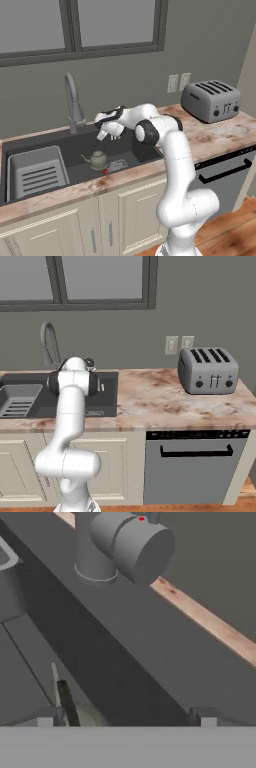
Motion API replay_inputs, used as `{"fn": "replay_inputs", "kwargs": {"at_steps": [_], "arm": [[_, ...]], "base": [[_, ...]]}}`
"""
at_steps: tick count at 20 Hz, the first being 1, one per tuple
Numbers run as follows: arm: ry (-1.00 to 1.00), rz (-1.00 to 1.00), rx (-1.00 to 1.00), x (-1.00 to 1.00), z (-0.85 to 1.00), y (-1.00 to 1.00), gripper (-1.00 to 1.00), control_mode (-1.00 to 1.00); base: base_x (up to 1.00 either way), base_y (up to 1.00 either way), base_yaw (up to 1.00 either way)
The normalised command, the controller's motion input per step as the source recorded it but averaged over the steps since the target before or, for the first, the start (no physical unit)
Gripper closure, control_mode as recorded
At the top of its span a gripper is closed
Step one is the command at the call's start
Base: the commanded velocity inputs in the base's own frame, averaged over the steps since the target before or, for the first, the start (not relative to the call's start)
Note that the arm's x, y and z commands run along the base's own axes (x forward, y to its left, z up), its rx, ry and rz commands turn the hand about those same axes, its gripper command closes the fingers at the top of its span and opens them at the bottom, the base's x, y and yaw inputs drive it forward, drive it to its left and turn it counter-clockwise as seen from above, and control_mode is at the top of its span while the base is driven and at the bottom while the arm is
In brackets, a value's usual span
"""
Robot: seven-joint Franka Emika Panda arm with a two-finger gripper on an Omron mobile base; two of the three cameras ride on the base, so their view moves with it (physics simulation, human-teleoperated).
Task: Open the cabinet, pick the kettle from the cabinet, and place it in the sink.
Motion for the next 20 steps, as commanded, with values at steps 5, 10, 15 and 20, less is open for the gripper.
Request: {"fn": "replay_inputs", "kwargs": {"at_steps": [5, 10, 15, 20], "arm": [[0.30, 0.05, 0.00, 0.24, 0.41, 0.00, -1.00, -1.00], [0.26, 0.04, 0.00, -0.05, 0.89, -0.15, -1.00, -1.00], [0.23, 0.03, 0.00, -0.39, 0.73, -0.11, -1.00, -1.00], [0.01, 0.01, 0.00, -0.98, 0.12, -0.11, -1.00, -1.00]], "base": [[0.00, 0.00, 0.00], [0.00, 0.00, 0.00], [0.00, 0.00, 0.00], [0.00, 0.00, 0.00]]}}
